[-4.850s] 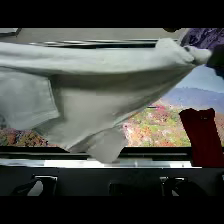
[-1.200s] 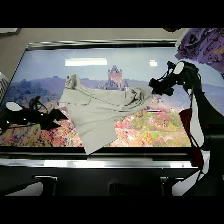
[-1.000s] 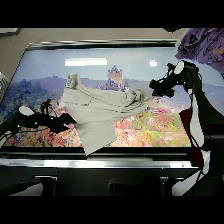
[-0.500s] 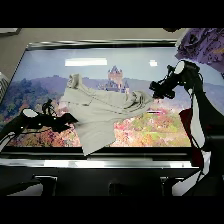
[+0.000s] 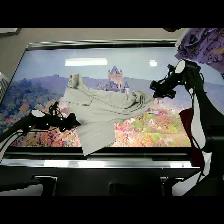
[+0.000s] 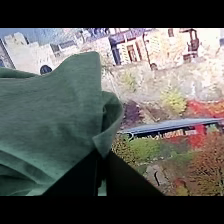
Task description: Fold the clothes and pants, and hang the long-sleeved shirts on hangers.
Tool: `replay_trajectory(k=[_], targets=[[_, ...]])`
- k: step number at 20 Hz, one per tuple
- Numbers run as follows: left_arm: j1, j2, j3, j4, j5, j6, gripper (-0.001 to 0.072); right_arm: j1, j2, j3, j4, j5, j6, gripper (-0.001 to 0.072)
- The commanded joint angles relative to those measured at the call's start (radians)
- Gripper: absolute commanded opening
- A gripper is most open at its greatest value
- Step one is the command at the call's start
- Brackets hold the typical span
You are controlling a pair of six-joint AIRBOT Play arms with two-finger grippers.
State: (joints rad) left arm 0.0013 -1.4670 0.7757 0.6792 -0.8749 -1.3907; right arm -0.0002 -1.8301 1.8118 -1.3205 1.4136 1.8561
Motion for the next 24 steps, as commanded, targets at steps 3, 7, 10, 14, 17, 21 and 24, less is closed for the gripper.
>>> replay_trajectory(k=[3, 7, 10, 14, 17, 21, 24], targets=[[0.032, 0.078, 0.195, -0.012, -0.016, 0.006, 0.0023, 0.0, 0.092, 0.001, -0.007, -0.085, -0.047, 0.0031], [0.142, 0.178, 0.638, 0.14, -0.129, -0.074, 0.0023, -0.001, 0.302, 0.001, -0.027, -0.274, -0.083, 0.0031], [0.208, 0.237, 0.998, 0.254, -0.251, -0.139, 0.0023, -0.001, 0.521, 0.001, -0.046, -0.318, -0.082, 0.0031], [0.242, 0.372, 1.266, 0.394, -0.372, -0.229, 0.0023, -0.001, 0.818, 0.001, -0.056, -0.3, -0.083, 0.0032], [0.242, 0.516, 1.272, 0.481, -0.402, -0.303, 0.0023, -0.001, 0.979, 0.001, -0.057, -0.282, -0.083, 0.0032], [0.24, 0.578, 1.262, 0.53, -0.432, -0.369, 0.0023, -0.001, 1.031, 0.0, -0.056, -0.274, -0.079, 0.0032], [0.24, 0.542, 1.15, 0.525, -0.447, -0.372, 0.0024, -0.001, 0.921, 0.0, -0.052, -0.2, -0.027, 0.0033]])
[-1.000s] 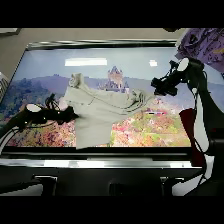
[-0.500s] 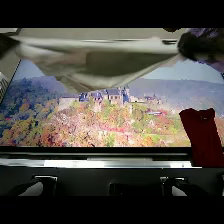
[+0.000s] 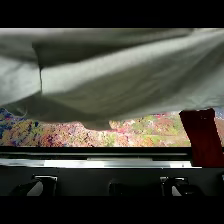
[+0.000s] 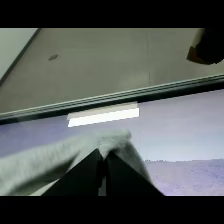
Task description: Fold the clothes and pants, and hang the long-sleeved shirts on hangers.
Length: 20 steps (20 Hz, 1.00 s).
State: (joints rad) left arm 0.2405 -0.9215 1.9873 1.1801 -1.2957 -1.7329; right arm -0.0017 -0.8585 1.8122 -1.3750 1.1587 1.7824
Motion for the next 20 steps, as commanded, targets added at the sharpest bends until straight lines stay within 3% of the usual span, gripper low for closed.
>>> replay_trajectory(k=[1, 4, 9, 13, 16, 17, 18, 20], targets=[[0.0, -0.027, -0.113, 0.024, -0.025, -0.03, 0.0024, 0.0, -0.11, -0.001, 0.006, 0.086, 0.064, 0.0033], [-0.005, -0.161, -0.274, 0.025, 0.028, 0.003, 0.0024, 0.001, -0.35, -0.001, 0.056, 0.141, 0.077, 0.0033], [-0.065, -0.573, -0.365, 0.025, 0.277, 0.042, 0.0024, 0.001, -0.804, -0.001, 0.229, 0.119, 0.092, 0.0033], [-0.102, -0.843, -0.357, -0.08, 0.5, 0.038, 0.0025, 0.001, -1.076, -0.001, 0.4, -0.127, 0.072, 0.0033], [-0.121, -0.917, -0.356, -0.153, 0.595, 0.038, 0.003, 0.001, -1.167, -0.001, 0.542, -0.278, 0.04, 0.0046], [-0.124, -0.919, -0.356, -0.149, 0.603, 0.042, 0.0073, 0.001, -1.176, -0.001, 0.564, -0.302, 0.035, 0.0099], [-0.122, -0.916, -0.355, -0.149, 0.603, 0.042, 0.0207, 0.001, -1.174, 0.0, 0.561, -0.306, 0.031, 0.0134], [-0.095, -0.888, -0.338, -0.149, 0.541, 0.042, 0.056, -0.024, -1.148, 0.0, 0.561, -0.268, -0.011, 0.0156]])
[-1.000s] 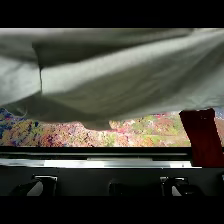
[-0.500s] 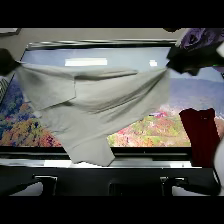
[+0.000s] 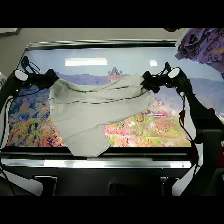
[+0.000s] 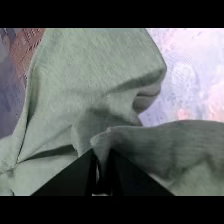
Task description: Fold the clothes and pants, and hang the long-sleeved shirts on hangers.
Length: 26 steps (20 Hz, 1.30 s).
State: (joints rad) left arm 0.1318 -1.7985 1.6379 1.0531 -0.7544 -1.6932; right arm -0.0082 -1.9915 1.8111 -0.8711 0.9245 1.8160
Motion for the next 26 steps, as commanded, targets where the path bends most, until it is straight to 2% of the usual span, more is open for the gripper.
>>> replay_trajectory(k=[1, 3, 4, 7, 9, 13, 22, 23, 24, 25, 26], targets=[[0.039, 0.016, 0.02, -0.018, -0.05, 0.002, 0.0671, -0.048, 0.01, 0.002, 0.053, 0.009, -0.06, 0.0175], [0.102, 0.091, 0.02, 0.013, -0.161, 0.023, 0.0671, -0.135, 0.066, 0.002, 0.026, 0.108, -0.117, 0.0331], [0.134, 0.129, 0.02, 0.044, -0.229, 0.026, 0.067, -0.183, 0.089, 0.002, 0.0, 0.161, -0.141, 0.0365], [0.222, 0.253, -0.023, 0.134, -0.416, 0.03, 0.067, -0.308, 0.102, -0.002, -0.056, 0.349, -0.254, 0.0372], [0.263, 0.341, -0.114, 0.134, -0.426, 0.029, 0.0669, -0.332, 0.08, -0.019, -0.058, 0.417, -0.307, 0.0463], [0.285, 0.418, -0.231, 0.134, -0.432, 0.029, 0.0666, -0.296, 0.02, -0.043, -0.049, 0.426, -0.351, 0.048], [0.276, 0.412, -0.237, 0.134, -0.432, 0.029, 0.0666, -0.193, -0.085, -0.043, 0.006, 0.336, -0.365, 0.0475], [0.276, 0.412, -0.237, 0.134, -0.431, 0.029, 0.0666, -0.184, -0.09, -0.043, 0.005, 0.337, -0.365, 0.0433], [0.276, 0.412, -0.236, 0.13, -0.436, 0.021, 0.0666, -0.175, -0.094, -0.043, -0.001, 0.338, -0.365, 0.0294], [0.277, 0.414, -0.235, 0.111, -0.461, -0.003, 0.0666, -0.173, -0.093, -0.043, -0.011, 0.337, -0.365, 0.0116], [0.277, 0.415, -0.237, 0.095, -0.471, -0.006, 0.0665, -0.174, -0.09, -0.042, -0.01, 0.341, -0.361, 0.0032]])
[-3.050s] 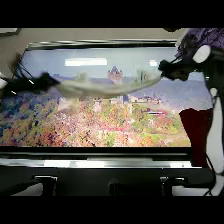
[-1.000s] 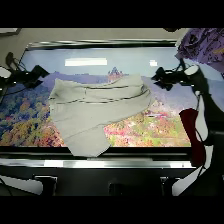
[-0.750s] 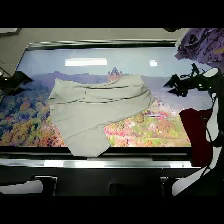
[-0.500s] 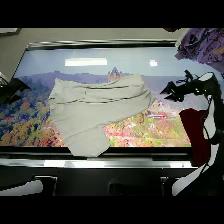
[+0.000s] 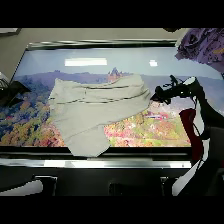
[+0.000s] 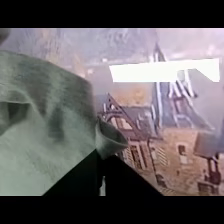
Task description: Fold the clothes and pants, and hang the long-sleeved shirts on hangers.
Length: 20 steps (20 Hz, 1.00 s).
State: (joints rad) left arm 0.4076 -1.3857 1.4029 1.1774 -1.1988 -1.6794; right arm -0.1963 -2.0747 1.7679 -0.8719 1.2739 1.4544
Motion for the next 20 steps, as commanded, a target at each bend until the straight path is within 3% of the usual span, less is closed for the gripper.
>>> replay_trajectory(k=[1, 4, 7, 13, 19, 20], targets=[[0.001, 0.004, -0.004, -0.034, -0.045, -0.008, 0.0666, 0.013, 0.005, 0.001, -0.021, -0.005, 0.001, 0.0031], [0.017, 0.032, -0.11, -0.036, -0.093, 0.034, 0.0665, 0.006, 0.077, 0.001, -0.158, 0.019, 0.05, 0.0031], [0.013, 0.124, -0.375, -0.052, -0.034, 0.057, 0.0666, 0.006, 0.166, 0.001, -0.261, 0.089, 0.114, 0.0031], [-0.045, 0.202, -0.771, -0.245, 0.05, 0.158, 0.0665, 0.009, 0.238, 0.001, -0.261, 0.164, 0.188, 0.0032], [-0.18, 0.2, -0.883, -0.31, 0.151, 0.174, 0.0664, 0.009, 0.252, 0.001, -0.254, 0.246, 0.188, 0.0032], [-0.196, 0.198, -0.885, -0.336, 0.169, 0.193, 0.0618, 0.009, 0.255, 0.001, -0.251, 0.249, 0.189, 0.0032]])
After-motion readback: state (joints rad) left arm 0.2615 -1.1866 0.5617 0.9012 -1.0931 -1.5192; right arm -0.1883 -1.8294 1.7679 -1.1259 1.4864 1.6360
